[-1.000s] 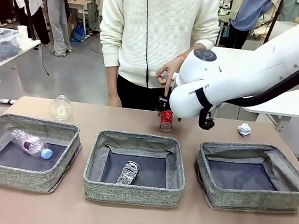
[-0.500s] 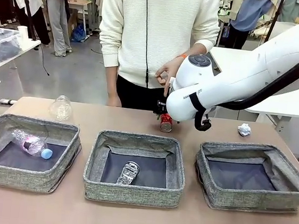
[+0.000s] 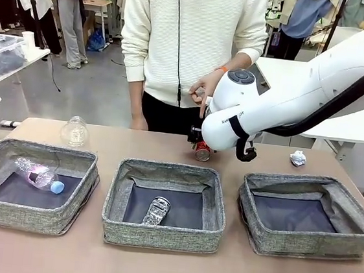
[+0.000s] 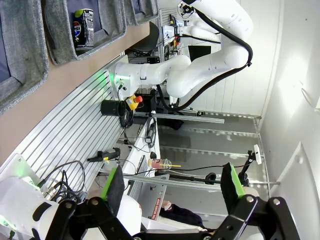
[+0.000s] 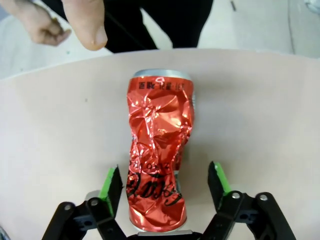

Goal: Sort the waste into the appropriate baskets.
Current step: Pick up the waste item pointed out by the person.

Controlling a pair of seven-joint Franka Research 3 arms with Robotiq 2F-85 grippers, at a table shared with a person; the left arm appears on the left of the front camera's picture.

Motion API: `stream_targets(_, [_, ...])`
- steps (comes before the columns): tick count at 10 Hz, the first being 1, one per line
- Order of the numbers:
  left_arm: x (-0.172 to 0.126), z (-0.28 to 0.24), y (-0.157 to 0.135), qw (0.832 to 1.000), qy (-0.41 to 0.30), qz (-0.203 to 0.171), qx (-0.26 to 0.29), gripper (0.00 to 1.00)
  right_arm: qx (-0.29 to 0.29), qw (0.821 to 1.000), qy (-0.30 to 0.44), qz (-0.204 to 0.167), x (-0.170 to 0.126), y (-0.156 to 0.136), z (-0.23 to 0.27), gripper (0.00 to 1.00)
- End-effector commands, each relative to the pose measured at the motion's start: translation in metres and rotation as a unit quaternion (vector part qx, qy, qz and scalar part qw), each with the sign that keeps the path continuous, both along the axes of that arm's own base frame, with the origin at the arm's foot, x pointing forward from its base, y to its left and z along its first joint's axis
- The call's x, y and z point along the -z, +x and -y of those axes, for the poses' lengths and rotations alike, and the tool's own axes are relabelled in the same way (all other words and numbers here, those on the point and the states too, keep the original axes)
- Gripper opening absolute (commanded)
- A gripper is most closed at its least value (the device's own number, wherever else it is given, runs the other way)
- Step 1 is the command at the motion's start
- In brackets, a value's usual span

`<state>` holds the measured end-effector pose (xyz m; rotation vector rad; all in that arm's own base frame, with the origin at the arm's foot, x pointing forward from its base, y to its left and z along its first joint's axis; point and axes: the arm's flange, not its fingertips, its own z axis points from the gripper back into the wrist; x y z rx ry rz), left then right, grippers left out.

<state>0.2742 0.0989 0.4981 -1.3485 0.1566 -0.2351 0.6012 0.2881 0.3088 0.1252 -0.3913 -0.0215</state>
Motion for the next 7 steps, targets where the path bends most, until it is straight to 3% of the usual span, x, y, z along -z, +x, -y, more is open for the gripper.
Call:
stream_targets(1, [-0.0021,0.0,-0.0019,1.0,-0.001,0.004,0.0,1.0,0.006,1.0,-0.009,0.009,-0.0012,0.0054,-0.0042,0.0])
stream_targets(2, [-0.0021,0.0,-0.0019,1.0,-0.001,0.004,0.0,1.0,0.007,1.0,-0.01,0.005,0.0006,0.0055,-0.004,0.36])
stream_targets(3, [-0.0021,0.0,-0.0019,1.0,-0.001,0.004,0.0,1.0,0.007,1.0,-0.011,0.003,0.0022,0.0055,-0.0042,0.0])
stream_targets(7, [-0.0021,0.0,-0.0019,1.0,-0.001,0.004,0.0,1.0,0.015,1.0,-0.016,-0.006,0.0039,0.0061,-0.0026,0.0])
